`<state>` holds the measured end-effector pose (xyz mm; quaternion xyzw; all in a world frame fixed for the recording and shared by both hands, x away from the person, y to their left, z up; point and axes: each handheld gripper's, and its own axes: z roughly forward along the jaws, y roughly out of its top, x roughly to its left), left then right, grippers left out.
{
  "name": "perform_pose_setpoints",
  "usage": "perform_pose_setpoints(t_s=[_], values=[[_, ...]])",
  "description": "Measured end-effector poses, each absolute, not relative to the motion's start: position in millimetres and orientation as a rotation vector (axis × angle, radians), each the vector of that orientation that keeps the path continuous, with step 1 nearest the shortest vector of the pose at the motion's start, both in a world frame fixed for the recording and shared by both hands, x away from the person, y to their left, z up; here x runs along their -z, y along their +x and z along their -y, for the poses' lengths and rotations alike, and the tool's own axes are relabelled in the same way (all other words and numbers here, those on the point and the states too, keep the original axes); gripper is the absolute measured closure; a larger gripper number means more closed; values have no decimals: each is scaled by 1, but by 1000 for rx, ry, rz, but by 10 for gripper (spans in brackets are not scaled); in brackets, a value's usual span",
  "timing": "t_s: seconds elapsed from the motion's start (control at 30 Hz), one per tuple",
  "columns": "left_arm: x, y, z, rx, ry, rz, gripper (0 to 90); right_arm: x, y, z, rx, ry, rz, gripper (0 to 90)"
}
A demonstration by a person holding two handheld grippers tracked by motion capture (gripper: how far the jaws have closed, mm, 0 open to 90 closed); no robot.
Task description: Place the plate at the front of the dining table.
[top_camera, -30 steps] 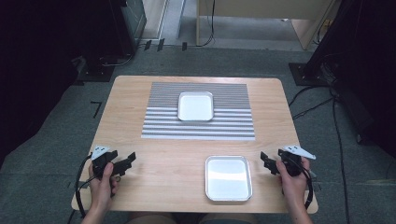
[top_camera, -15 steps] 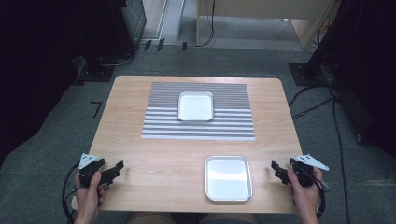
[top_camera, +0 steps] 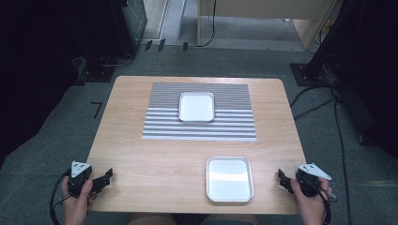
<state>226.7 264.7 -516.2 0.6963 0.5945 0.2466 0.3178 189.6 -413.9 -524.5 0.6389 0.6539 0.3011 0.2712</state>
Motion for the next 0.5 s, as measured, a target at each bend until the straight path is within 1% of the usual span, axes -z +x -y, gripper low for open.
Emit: perform_pose_setpoints(t_s=[0.07,0.17,0.5], values=[[518,227,-262,-680,1856,-1553,169,525,190,414,-812,1721,-1762,203],[518,227,-261,-680,1860,-1542,147,525,190,414,-812,1720,-1762,203],[519,227,-261,-685,1856,-1543,146,525,190,414,-812,1719,-1764,198]])
